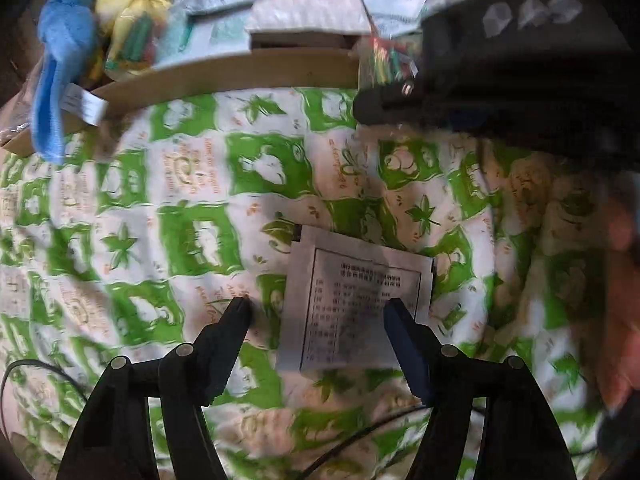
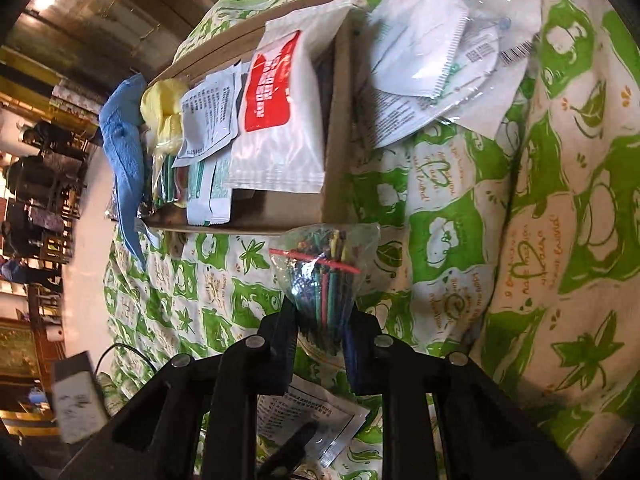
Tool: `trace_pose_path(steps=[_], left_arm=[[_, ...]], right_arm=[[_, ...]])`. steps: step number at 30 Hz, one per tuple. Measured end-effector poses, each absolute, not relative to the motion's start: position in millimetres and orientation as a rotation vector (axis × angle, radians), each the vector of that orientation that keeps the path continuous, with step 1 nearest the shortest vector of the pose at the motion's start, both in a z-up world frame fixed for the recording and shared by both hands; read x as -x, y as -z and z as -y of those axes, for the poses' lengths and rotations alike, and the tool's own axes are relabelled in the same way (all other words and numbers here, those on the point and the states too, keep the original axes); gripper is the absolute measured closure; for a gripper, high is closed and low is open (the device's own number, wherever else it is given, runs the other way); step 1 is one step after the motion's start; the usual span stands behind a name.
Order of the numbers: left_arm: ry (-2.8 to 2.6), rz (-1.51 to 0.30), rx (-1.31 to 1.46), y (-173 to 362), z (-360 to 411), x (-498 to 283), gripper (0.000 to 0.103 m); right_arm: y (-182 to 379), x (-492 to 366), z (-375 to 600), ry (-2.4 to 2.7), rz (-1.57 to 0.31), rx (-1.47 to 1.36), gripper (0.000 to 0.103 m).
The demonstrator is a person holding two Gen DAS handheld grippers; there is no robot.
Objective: Organize soft objects
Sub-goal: 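Grasp the clear coloured-stick bag with the right gripper while the left grasps another white sachet, then carry the stick bag with the right gripper while the left gripper carries the sachet toward the box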
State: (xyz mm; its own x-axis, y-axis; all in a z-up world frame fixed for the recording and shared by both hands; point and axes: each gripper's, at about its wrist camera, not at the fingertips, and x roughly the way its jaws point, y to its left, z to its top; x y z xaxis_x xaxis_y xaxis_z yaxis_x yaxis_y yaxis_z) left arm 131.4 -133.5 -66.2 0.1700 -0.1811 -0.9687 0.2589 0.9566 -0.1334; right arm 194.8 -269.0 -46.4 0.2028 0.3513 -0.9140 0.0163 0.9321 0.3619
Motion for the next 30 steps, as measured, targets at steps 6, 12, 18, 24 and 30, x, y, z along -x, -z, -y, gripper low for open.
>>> trace_pose_path(steps=[6, 12, 18, 24, 30], left_arm=[[0.310, -1.304, -0.081, 58, 130, -123, 0.083], [0.353, -1.355, -0.034, 43, 91, -121, 0.088], [0.314, -1.374, -0.027, 38, 43, -106, 0.088], [0.264, -1.398, 0.089, 46, -16, -102, 0.085], [0.260, -1.445, 0.104, 80, -12, -113, 0.042]], right_arm=[[52, -194, 258, -0.237, -1.355, -0.319, 0.084], [54, -190, 259, -0.239, -1.361, -0.302, 0.084], [56, -187, 253, -0.243, -1.362, -0.283, 0.084], [60, -184, 242, -0.259, -1.375, -0.255, 0.084], [66, -180, 233, -0.269, -1.391, -0.235, 0.084]])
